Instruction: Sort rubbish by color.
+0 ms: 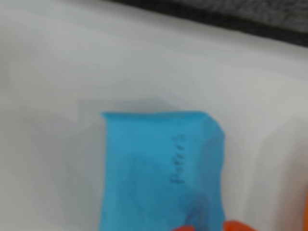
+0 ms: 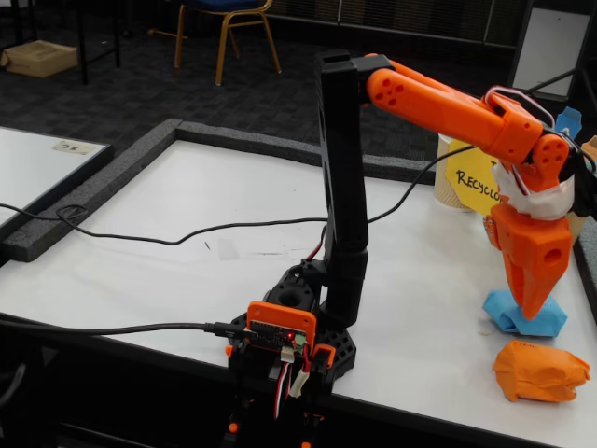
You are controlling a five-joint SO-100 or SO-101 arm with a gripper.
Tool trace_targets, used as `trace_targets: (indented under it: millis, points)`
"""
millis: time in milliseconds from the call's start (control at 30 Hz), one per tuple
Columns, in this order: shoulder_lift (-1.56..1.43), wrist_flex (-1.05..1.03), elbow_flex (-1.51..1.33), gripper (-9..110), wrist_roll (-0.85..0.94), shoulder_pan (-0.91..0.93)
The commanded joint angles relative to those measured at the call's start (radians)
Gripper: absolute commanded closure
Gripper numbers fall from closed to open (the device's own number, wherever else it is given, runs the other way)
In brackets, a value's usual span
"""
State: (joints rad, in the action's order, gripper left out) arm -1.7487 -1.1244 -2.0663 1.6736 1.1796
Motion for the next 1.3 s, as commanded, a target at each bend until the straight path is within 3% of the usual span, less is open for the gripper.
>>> trace_targets:
  millis: [0, 300, 467, 1267]
  points:
    - [-0.021, 0.017, 0.164, 101, 0.049, -0.052]
    - [0.003, 0.051, 0.218, 101, 0.046, -0.094]
    - [0.012, 0.083, 0.184, 85, 0.046, -0.094]
    - [0.020, -0.021, 0.120, 79, 0.057, 0.058]
